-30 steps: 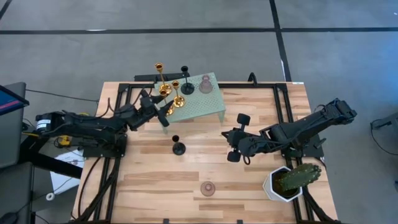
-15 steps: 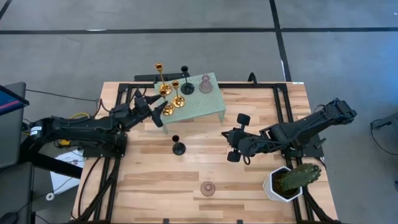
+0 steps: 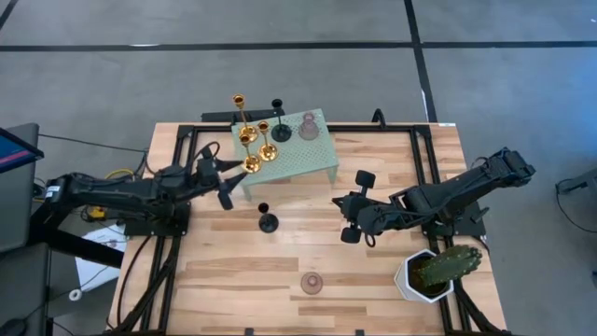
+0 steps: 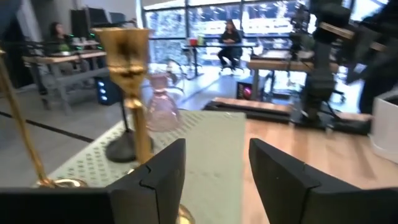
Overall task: Pick & Place candle stick holders
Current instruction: Put the black candle holder on the shelf
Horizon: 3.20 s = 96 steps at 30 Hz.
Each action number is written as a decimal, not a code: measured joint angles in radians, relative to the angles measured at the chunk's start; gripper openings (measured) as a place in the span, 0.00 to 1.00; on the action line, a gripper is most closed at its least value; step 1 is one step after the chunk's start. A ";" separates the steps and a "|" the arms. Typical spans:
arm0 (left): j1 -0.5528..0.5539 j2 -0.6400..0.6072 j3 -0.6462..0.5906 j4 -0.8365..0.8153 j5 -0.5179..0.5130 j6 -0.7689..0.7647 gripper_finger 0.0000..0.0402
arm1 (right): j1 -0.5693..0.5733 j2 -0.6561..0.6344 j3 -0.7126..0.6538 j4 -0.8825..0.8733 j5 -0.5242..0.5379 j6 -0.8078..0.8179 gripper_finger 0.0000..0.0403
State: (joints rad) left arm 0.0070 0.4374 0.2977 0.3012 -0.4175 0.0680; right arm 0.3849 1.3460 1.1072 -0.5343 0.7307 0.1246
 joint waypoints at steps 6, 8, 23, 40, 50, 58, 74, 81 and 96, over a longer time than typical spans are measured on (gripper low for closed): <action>-0.134 -0.039 0.000 -0.100 0.004 -0.027 0.37 | 0.001 0.000 0.000 0.000 0.000 0.000 0.00; -0.190 -0.039 0.000 -0.124 0.004 -0.031 0.34 | 0.001 0.000 0.000 0.000 0.000 0.000 0.00; -0.548 0.183 0.000 -0.226 -0.111 -0.055 0.21 | 0.001 0.000 0.000 0.043 -0.001 0.000 0.00; -0.556 0.519 0.001 -0.031 -0.329 -0.163 0.10 | 0.001 0.000 0.000 0.048 -0.004 -0.003 0.00; -0.561 0.595 0.001 0.021 -0.295 -0.162 0.02 | 0.001 0.000 0.000 0.040 -0.004 -0.003 0.00; -0.504 0.613 0.001 0.021 -0.292 -0.325 0.14 | 0.001 0.000 0.000 0.040 -0.005 -0.003 0.00; -0.428 0.860 0.001 0.273 -0.253 -0.414 0.46 | 0.001 0.000 0.000 0.040 -0.005 -0.003 0.00; -0.394 0.942 0.001 0.348 -0.239 -0.466 0.46 | 0.001 0.000 0.000 0.040 -0.006 -0.003 0.00; -0.375 0.977 0.001 0.422 -0.223 -0.466 0.20 | 0.001 0.000 0.000 0.040 -0.006 -0.003 0.00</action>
State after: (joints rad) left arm -0.3683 1.4145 0.2985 0.7235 -0.6402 -0.3981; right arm 0.3857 1.3460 1.1072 -0.4938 0.7250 0.1219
